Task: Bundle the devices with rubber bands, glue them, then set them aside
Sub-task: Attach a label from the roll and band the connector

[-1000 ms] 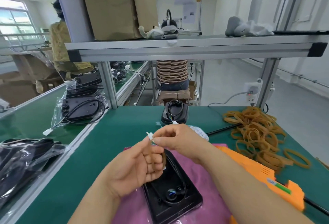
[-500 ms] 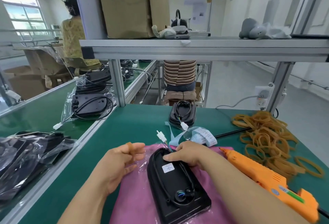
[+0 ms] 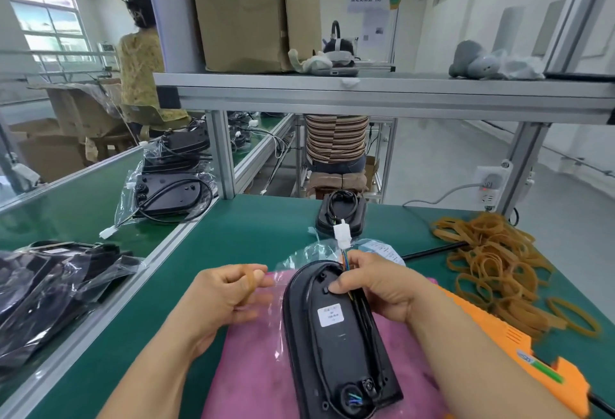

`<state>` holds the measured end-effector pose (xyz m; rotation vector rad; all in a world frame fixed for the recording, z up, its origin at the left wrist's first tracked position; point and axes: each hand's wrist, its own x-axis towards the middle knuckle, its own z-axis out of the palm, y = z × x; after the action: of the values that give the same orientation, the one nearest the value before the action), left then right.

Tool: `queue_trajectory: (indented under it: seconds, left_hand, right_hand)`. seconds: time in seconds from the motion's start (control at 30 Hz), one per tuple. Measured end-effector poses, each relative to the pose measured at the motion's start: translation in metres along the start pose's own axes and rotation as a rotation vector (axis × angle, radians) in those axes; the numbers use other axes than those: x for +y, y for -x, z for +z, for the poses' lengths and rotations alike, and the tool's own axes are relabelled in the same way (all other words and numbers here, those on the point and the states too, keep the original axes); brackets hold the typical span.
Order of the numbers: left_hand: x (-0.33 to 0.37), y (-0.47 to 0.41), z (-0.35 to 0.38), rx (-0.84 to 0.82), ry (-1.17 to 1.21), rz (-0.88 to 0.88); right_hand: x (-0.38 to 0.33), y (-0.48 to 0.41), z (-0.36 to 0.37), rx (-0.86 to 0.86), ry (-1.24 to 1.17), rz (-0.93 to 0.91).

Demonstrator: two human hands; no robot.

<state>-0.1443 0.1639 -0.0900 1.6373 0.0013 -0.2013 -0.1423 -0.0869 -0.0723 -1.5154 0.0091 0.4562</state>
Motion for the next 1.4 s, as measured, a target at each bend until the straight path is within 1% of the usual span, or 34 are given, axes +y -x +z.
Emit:
queue_trajectory:
  seconds: [0.07, 0.13, 0.17, 0.23, 0.33, 0.37, 0.43, 0.53, 0.67, 0.8, 0.87, 0.9, 0.93, 0.97, 1.03, 1.07, 1.13, 1.17, 1.2, 1.23, 1.3, 1.33, 1.4]
  left_hand:
    - [0.002, -0.001, -0.005, 0.093, -0.03, 0.041]
    - [0.004, -0.001, -0.011, 0.095, -0.054, 0.032]
    - [0.005, 0.0, -0.013, 0.053, -0.067, 0.011]
    - [0.007, 0.004, -0.011, -0.095, -0.042, -0.024]
    - [0.021, 0.007, -0.001, -0.327, -0.003, 0.002]
    - [0.027, 0.007, 0.003, -0.373, 0.001, 0.029]
    - [0.041, 0.008, 0.011, -0.407, -0.036, 0.101]
    - [0.052, 0.009, 0.024, -0.35, -0.222, 0.226]
    - [0.044, 0.012, 0.049, -0.257, -0.293, 0.305]
    - [0.035, 0.007, 0.063, -0.135, -0.34, 0.349]
    - [0.033, 0.005, 0.065, -0.096, -0.354, 0.357]
    - [0.033, 0.004, 0.067, -0.081, -0.375, 0.365]
    - [0.033, 0.004, 0.068, -0.068, -0.399, 0.371]
    - [0.033, 0.004, 0.07, -0.062, -0.419, 0.373]
    - [0.034, 0.005, 0.073, -0.068, -0.446, 0.379]
    - [0.035, 0.005, 0.074, -0.063, -0.464, 0.381]
    - [0.038, 0.007, 0.076, -0.049, -0.483, 0.384]
    - [0.039, 0.007, 0.075, -0.045, -0.496, 0.394]
    - [0.04, 0.009, 0.075, -0.042, -0.515, 0.405]
    - [0.04, 0.009, 0.075, -0.043, -0.529, 0.413]
    - [0.039, 0.01, 0.075, -0.049, -0.531, 0.417]
    - [0.038, 0.011, 0.075, -0.044, -0.533, 0.415]
    - [0.037, 0.012, 0.075, -0.027, -0.539, 0.417]
  right_hand:
    - [0.001, 0.007, -0.002, -0.014, 0.002, -0.053]
    - [0.002, 0.013, -0.005, -0.03, -0.016, -0.109]
    - [0.002, 0.015, -0.006, -0.045, -0.04, -0.136]
    - [0.0, 0.019, -0.008, -0.088, -0.081, -0.185]
    - [-0.009, 0.023, -0.01, -0.117, -0.052, -0.27]
    - [-0.013, 0.024, -0.009, -0.107, -0.032, -0.296]
    - [-0.019, 0.025, -0.009, -0.059, -0.011, -0.343]
    - [-0.023, 0.027, -0.006, 0.025, 0.033, -0.398]
    - [-0.019, 0.031, 0.0, 0.104, 0.125, -0.439]
    - [-0.02, 0.038, 0.0, 0.095, 0.169, -0.429]
    - [-0.027, 0.049, -0.005, 0.066, 0.199, -0.399]
    - [-0.033, 0.057, -0.007, 0.083, 0.23, -0.403]
    - [-0.039, 0.065, -0.009, 0.147, 0.272, -0.427]
    - [-0.047, 0.073, -0.009, 0.26, 0.314, -0.473]
    - [-0.06, 0.089, 0.0, 0.504, 0.393, -0.661]
    - [-0.063, 0.094, 0.008, 0.581, 0.459, -0.79]
    - [-0.064, 0.098, 0.029, 0.663, 0.667, -1.035]
    - [-0.06, 0.097, 0.04, 0.699, 0.768, -1.117]
    - [-0.056, 0.095, 0.05, 0.737, 0.856, -1.145]
    - [-0.053, 0.092, 0.056, 0.784, 0.942, -1.117]
    - [-0.048, 0.083, 0.061, 0.861, 1.112, -0.933]
    - [-0.047, 0.079, 0.06, 0.867, 1.193, -0.812]
    - [-0.046, 0.073, 0.059, 0.821, 1.306, -0.614]
